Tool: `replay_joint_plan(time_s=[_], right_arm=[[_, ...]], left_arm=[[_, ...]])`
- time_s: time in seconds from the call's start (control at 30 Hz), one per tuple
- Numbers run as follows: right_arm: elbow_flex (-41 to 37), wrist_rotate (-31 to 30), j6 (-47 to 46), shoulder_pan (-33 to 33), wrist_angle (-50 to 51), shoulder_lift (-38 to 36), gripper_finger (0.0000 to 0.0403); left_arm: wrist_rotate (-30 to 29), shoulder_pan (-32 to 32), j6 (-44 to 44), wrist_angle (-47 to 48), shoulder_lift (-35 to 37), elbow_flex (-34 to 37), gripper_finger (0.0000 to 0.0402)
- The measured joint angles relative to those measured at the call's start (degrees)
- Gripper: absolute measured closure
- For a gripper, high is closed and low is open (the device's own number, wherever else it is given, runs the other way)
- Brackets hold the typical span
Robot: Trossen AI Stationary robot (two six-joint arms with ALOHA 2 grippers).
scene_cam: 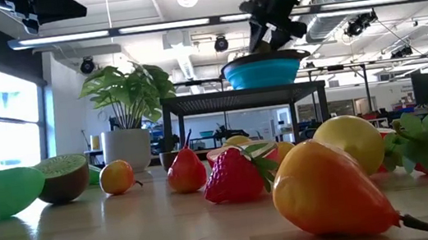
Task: Pick & Place Fruit
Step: Put the brown kiwi in the blue bowl on the shelf
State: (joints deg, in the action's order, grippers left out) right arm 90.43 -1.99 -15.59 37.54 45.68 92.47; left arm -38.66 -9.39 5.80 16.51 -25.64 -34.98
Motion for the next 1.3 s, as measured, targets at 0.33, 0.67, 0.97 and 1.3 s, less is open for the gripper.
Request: replay_joint_plan(time_s=[0.33, 0.67, 0.97, 1.3], right_arm=[[0.00, -4.67, 9.96, 0.00, 3.95, 1.32, 0.0168], [0.00, -4.96, 16.19, -0.03, 3.79, 2.60, 0.0168], [-0.09, -0.54, 18.89, 0.35, 4.31, 2.60, 0.0165], [-0.09, -1.06, 20.04, 0.35, 4.34, 2.60, 0.0149]], left_arm=[[-0.06, 0.00, 0.50, -0.02, 0.01, 0.00, 0.0367], [0.07, 0.00, 0.70, 0.05, -0.01, 0.00, 0.0367], [0.11, 0.00, 0.69, 0.18, -0.01, 0.00, 0.0367], [0.11, 0.00, 0.70, 0.20, 0.01, 0.00, 0.0367]])
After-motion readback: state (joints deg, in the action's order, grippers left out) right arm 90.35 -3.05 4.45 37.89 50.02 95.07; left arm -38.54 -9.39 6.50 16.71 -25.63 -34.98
